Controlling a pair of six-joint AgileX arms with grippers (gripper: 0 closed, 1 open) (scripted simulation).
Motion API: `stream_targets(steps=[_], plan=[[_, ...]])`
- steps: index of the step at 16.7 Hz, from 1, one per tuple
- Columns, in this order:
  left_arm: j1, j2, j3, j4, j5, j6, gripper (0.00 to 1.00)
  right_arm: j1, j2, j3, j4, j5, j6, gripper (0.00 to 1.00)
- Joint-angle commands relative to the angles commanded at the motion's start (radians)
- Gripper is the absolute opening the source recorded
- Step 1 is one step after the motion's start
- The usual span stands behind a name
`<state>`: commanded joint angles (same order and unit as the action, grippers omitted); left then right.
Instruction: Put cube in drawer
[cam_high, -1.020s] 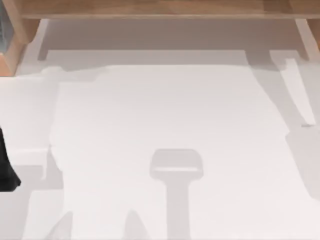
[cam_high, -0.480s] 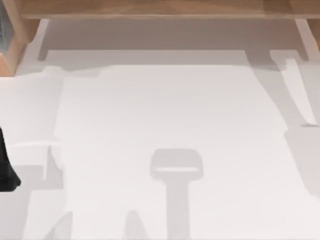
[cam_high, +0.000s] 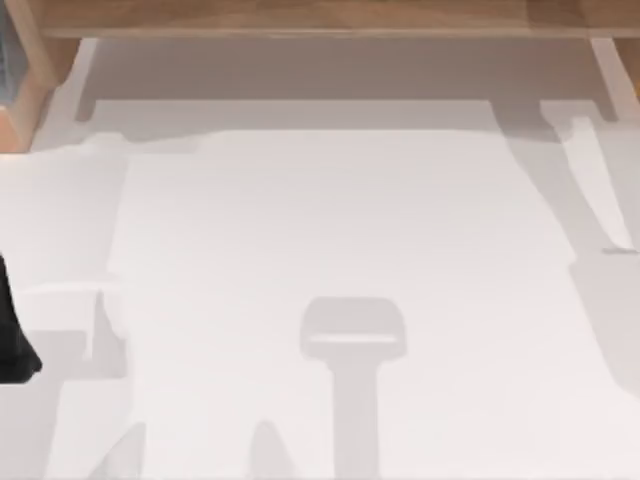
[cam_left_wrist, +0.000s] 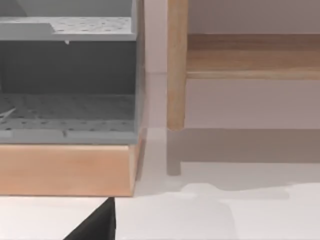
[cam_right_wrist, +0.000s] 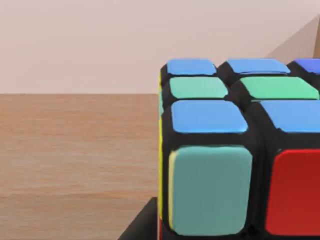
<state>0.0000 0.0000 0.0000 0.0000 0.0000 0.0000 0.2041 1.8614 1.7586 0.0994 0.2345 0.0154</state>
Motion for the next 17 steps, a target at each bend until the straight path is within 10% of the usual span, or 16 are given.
stream_targets(steps=[3, 17], plan=[[0.0, 0.0, 0.0, 0.0, 0.0, 0.0, 1.0, 0.0, 0.0, 0.0, 0.0, 0.0, 0.0, 0.0], [0.0, 0.0, 0.0, 0.0, 0.0, 0.0, 1.0, 0.013, -0.067, -0.002, -0.062, 0.009, 0.002, 0.0]])
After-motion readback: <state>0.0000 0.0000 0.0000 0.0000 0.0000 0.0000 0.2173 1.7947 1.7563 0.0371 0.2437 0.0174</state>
